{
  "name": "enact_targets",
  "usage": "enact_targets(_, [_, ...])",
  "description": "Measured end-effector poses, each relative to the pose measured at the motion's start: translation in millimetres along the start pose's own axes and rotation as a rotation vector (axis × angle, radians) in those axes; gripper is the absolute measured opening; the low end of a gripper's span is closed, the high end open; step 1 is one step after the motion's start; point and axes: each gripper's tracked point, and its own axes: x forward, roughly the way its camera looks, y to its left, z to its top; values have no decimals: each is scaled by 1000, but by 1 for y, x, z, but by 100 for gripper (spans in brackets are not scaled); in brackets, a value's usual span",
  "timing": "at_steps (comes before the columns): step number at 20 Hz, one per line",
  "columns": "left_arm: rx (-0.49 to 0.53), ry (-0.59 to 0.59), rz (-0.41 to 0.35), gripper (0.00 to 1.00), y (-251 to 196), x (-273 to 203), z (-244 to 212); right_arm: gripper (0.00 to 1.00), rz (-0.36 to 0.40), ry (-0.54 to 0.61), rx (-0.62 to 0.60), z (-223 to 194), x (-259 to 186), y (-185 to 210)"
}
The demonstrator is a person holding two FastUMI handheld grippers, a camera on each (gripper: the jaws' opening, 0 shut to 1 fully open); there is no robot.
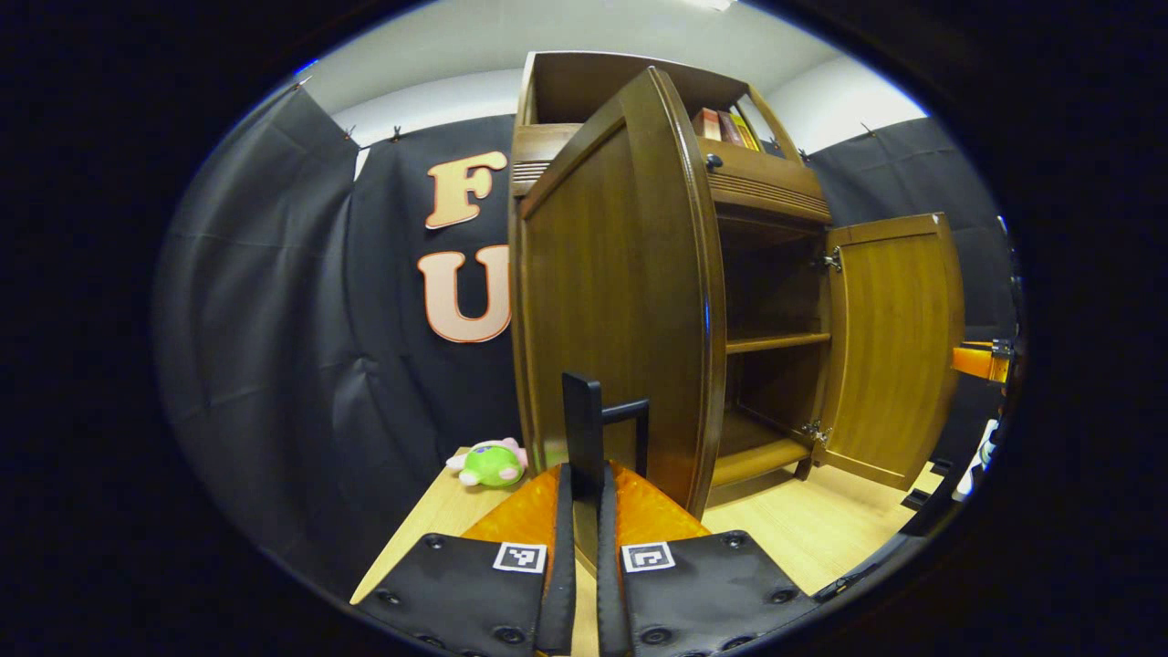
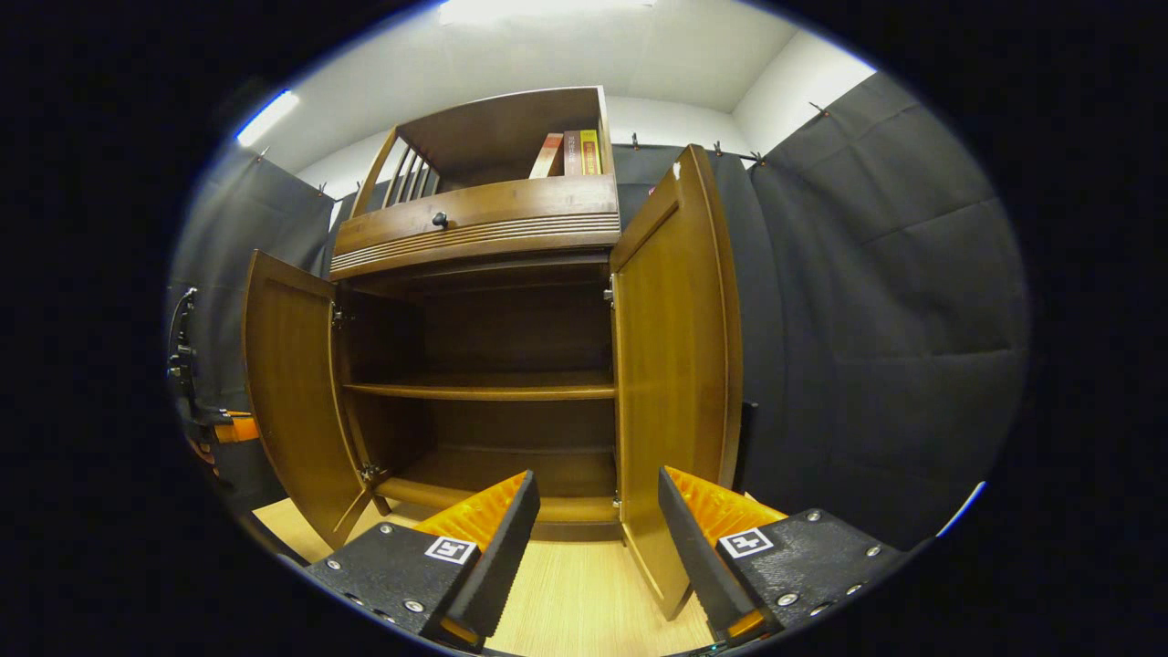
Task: Open the right door of the double-door shoe cabinet with the right hand, and open the left door with the left hand.
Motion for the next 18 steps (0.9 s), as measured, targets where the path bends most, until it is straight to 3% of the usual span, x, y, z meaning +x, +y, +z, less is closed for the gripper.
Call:
enact_targets(1, [0,-3,16,16,8,-2,1,71,6,3,-1,-2,1,3])
enact_targets(2, [-1,-1,29,17,17,-4,-1,93,11,6,-4,-4,2,6])
enact_targets(7, [-36,-7,45,16,43,-9,-3,92,42,19,-9,-8,7,23])
enact_targets(8, [-43,-12,49,16,49,-9,-4,82,47,22,-12,-10,7,26])
enact_targets(10, [-48,-13,59,13,52,-9,-6,76,53,24,-19,-11,11,30])
enact_targets(11, [-48,-12,64,17,54,-10,-6,82,56,26,-22,-12,11,32])
enact_targets(12, [-47,-14,71,11,60,-12,-7,82,58,28,-24,-12,12,34])
enact_targets(18, [-37,-16,122,9,87,-26,-8,82,69,30,-23,-12,15,40])
